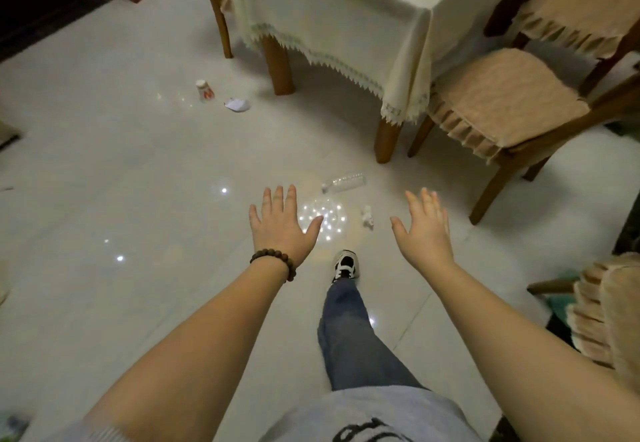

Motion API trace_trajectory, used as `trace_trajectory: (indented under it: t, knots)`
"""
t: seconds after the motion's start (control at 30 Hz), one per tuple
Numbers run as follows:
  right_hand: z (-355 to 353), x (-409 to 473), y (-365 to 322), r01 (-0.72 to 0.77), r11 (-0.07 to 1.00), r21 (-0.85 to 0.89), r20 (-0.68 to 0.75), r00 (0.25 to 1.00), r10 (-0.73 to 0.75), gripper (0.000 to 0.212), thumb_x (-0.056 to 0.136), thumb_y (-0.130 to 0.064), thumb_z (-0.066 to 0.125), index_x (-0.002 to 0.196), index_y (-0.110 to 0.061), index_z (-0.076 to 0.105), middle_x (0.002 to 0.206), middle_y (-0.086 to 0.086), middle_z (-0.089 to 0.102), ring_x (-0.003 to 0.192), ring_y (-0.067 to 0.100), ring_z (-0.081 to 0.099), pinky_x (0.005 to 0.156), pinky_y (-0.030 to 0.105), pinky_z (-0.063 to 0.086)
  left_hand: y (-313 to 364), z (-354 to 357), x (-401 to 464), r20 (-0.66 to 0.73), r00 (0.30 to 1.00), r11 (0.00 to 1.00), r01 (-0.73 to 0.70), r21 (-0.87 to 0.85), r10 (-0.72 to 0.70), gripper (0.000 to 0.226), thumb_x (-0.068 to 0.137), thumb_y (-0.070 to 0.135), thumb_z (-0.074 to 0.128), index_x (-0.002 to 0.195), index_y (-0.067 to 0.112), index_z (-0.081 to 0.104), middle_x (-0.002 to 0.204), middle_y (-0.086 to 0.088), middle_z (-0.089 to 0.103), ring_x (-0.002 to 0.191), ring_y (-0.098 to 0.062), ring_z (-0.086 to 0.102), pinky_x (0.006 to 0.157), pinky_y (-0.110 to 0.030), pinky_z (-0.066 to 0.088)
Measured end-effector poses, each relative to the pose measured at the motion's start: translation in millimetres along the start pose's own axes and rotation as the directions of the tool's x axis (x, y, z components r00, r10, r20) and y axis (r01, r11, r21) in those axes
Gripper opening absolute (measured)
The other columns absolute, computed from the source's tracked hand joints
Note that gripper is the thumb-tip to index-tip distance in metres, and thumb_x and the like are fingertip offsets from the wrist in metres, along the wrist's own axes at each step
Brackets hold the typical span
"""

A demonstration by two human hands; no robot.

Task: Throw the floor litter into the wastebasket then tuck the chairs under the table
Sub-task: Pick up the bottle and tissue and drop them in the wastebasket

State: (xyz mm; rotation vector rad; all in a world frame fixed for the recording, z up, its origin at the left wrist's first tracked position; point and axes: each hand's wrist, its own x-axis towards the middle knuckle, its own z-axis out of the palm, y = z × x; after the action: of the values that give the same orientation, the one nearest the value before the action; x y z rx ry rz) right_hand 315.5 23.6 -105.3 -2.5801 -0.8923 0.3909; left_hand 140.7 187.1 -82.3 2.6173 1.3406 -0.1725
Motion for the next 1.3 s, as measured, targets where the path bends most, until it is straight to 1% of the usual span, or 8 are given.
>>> trace_trajectory:
  t: [0.17,0.3,0.6,0.77,0.87,1.07,1.17,1.3]
  knots:
    - [10.2,122.9,-6.1,-0.117,0.992,0.043,0.064,0.991,0.114,0.056,0.096,-0.038,0.043,0.145,-0.016,0.029,0.158,0.009,0.014,0.146,0.023,0.003,0.118,0.040,0.005,20.8,-18.6,153.6,0.101,0.995,0.997,-0.034,0.075,0.027,0.078,0.091,0.065,0.025,0.152,0.021,0.005,0.161,-0.003,0.007,0.147,-0.023,-0.002,0.118,-0.050,0.004]
    - [11.2,191.2,-13.1,-0.196,0.979,0.047,0.101,0.976,0.191,0.054,0.096,-0.036,0.045,0.143,-0.014,0.032,0.157,0.012,0.017,0.146,0.026,0.006,0.118,0.041,0.009,45.9,-33.0,241.4,0.147,0.986,0.993,-0.084,0.077,0.072,0.078,0.092,0.065,0.026,0.152,0.020,0.007,0.161,-0.004,0.009,0.147,-0.023,0.001,0.118,-0.050,0.006]
    - [23.8,282.9,-28.4,-0.358,0.928,0.098,0.148,0.928,0.342,0.056,0.095,-0.034,0.047,0.144,-0.015,0.030,0.156,0.014,0.018,0.145,0.027,0.008,0.118,0.042,0.011,54.2,-37.3,377.2,0.255,0.953,0.972,-0.202,0.119,0.167,0.078,0.091,0.064,0.030,0.152,0.020,0.008,0.160,-0.004,0.011,0.147,-0.024,0.003,0.118,-0.050,0.007]
    - [48.1,317.0,-40.3,-0.504,0.849,0.159,0.129,0.863,0.488,0.056,0.095,-0.033,0.047,0.145,-0.016,0.030,0.156,0.013,0.018,0.145,0.026,0.007,0.118,0.044,0.011,54.1,-30.7,456.8,0.304,0.912,0.935,-0.328,0.136,0.276,0.079,0.091,0.063,0.033,0.152,0.018,0.010,0.160,-0.005,0.013,0.147,-0.025,0.005,0.118,-0.050,0.009]
    - [68.4,334.6,-57.0,-0.613,0.768,0.184,0.110,0.789,0.604,0.056,0.095,-0.034,0.046,0.146,-0.016,0.028,0.157,0.013,0.016,0.146,0.026,0.006,0.118,0.044,0.012,55.6,-20.0,504.1,0.350,0.851,0.880,-0.457,0.128,0.391,0.079,0.090,0.063,0.034,0.151,0.018,0.011,0.159,-0.005,0.014,0.147,-0.025,0.006,0.118,-0.050,0.010]
    - [126.7,361.7,-107.6,-0.815,0.513,0.270,0.088,0.552,0.830,0.057,0.096,-0.036,0.045,0.146,-0.019,0.026,0.158,0.010,0.014,0.146,0.025,0.005,0.119,0.043,0.011,54.9,9.2,589.7,0.447,0.652,0.687,-0.719,0.109,0.612,0.080,0.089,0.066,0.034,0.151,0.019,0.013,0.158,-0.006,0.018,0.146,-0.026,0.010,0.117,-0.048,0.013]
    - [160.9,366.7,-128.9,-0.873,0.368,0.321,0.150,0.430,0.890,0.057,0.096,-0.035,0.046,0.147,-0.018,0.025,0.158,0.010,0.013,0.146,0.025,0.005,0.119,0.042,0.011,49.8,26.9,610.8,0.507,0.555,0.584,-0.803,0.118,0.660,0.082,0.088,0.067,0.032,0.151,0.019,0.012,0.159,-0.006,0.017,0.146,-0.025,0.010,0.118,-0.047,0.014]
    - [209.1,367.0,-132.3,-0.896,0.274,0.349,0.204,0.358,0.911,0.059,0.096,-0.035,0.047,0.147,-0.017,0.025,0.158,0.011,0.013,0.146,0.026,0.006,0.118,0.038,0.011,37.5,67.7,616.0,0.587,0.471,0.524,-0.847,0.091,0.658,0.083,0.088,0.067,0.031,0.151,0.018,0.009,0.159,-0.007,0.014,0.147,-0.025,0.007,0.118,-0.046,0.014]
